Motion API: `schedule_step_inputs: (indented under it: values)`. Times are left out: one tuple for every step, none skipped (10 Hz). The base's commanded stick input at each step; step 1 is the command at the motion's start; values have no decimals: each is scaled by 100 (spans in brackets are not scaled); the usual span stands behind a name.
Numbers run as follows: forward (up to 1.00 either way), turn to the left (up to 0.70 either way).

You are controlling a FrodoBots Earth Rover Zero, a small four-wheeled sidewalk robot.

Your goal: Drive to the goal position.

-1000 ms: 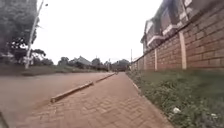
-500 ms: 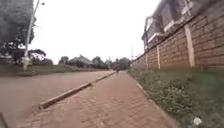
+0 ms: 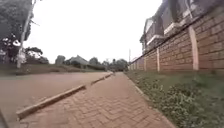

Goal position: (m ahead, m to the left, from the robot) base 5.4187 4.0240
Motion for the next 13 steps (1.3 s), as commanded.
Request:
schedule_step_inputs:
  values:
    - [70,0]
    - [70,0]
    - [70,0]
    - [70,0]
    - [70,0]
    - [70,0]
    - [70,0]
    - [70,0]
    - [70,0]
    - [70,0]
    - [70,0]
    - [70,0]
    - [70,0]
